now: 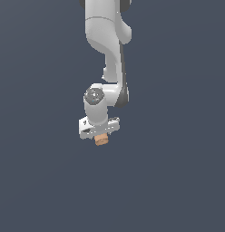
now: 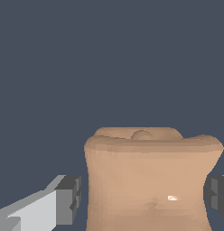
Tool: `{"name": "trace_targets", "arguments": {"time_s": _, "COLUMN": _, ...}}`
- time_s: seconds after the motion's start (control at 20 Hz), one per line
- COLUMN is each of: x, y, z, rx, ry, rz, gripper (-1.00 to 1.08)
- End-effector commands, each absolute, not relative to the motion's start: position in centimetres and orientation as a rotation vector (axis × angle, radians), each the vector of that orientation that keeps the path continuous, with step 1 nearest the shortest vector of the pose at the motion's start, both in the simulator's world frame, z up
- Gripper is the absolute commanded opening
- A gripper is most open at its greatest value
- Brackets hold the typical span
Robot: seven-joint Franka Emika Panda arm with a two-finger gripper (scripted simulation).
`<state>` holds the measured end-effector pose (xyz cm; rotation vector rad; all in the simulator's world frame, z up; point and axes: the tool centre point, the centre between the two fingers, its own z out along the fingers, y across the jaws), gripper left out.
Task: Pick up the object and move it to a goal position.
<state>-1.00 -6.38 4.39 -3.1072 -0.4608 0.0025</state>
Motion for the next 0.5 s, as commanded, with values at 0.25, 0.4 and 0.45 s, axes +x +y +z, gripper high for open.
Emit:
{"name": "trace_targets", "arguments": {"time_s": 0.25, "x": -0.88, "y": -6.38, "z": 4.00, "rx": -3.107, "ry": -0.462, "rz": 0.000, "gripper": -1.00}}
{"name": "trace_targets", "arguments": {"time_s": 0.4, "x": -0.88, "y": -6.38, "z": 4.00, "rx": -3.107, "ry": -0.462, "rz": 0.000, "gripper": -1.00}}
{"name": "trace_targets", "arguments": {"time_s": 0.45, "x": -0.88, "y": -6.38, "z": 4.00, "rx": -3.107, "ry": -0.462, "rz": 0.000, "gripper": -1.00}}
